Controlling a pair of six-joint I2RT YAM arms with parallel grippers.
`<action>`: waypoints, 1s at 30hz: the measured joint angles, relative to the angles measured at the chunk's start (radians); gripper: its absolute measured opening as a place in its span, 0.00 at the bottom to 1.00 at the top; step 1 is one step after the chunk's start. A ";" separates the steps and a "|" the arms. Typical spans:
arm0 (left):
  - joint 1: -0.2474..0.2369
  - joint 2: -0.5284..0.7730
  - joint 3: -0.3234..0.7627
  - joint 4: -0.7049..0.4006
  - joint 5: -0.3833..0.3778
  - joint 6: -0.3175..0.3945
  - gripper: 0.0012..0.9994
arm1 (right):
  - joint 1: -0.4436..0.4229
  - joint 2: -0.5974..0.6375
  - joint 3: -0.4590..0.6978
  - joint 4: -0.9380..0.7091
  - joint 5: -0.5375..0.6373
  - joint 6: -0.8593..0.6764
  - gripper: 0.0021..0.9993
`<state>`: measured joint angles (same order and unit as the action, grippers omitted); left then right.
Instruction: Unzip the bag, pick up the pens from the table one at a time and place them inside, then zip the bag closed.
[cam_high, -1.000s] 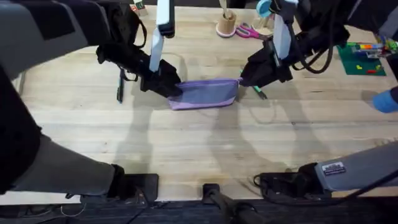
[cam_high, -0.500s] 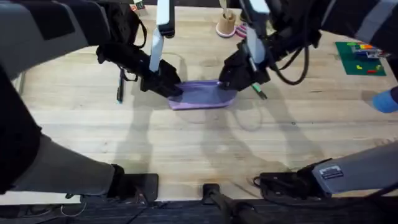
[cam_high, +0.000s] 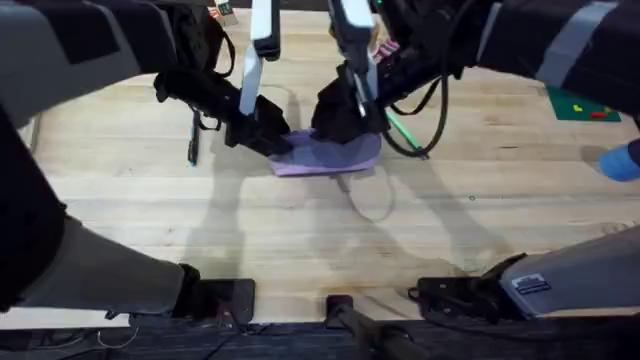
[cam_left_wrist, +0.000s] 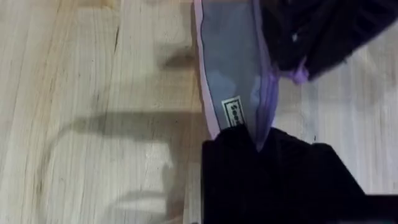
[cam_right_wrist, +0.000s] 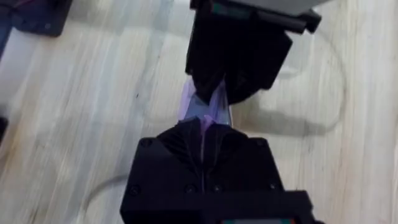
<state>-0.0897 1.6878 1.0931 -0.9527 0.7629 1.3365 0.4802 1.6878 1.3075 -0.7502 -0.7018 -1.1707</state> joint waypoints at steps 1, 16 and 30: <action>0.001 0.000 0.000 0.000 0.000 0.000 0.04 | 0.010 0.001 0.000 0.013 0.005 0.016 0.03; 0.003 0.000 0.000 -0.006 -0.006 0.000 0.04 | 0.093 0.026 0.000 0.087 0.017 0.128 0.03; 0.002 0.000 0.000 0.000 -0.004 0.000 0.04 | 0.055 0.001 0.001 0.005 -0.035 0.146 1.00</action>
<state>-0.0875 1.6877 1.0931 -0.9531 0.7593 1.3365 0.5351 1.6884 1.3083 -0.7456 -0.7372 -1.0245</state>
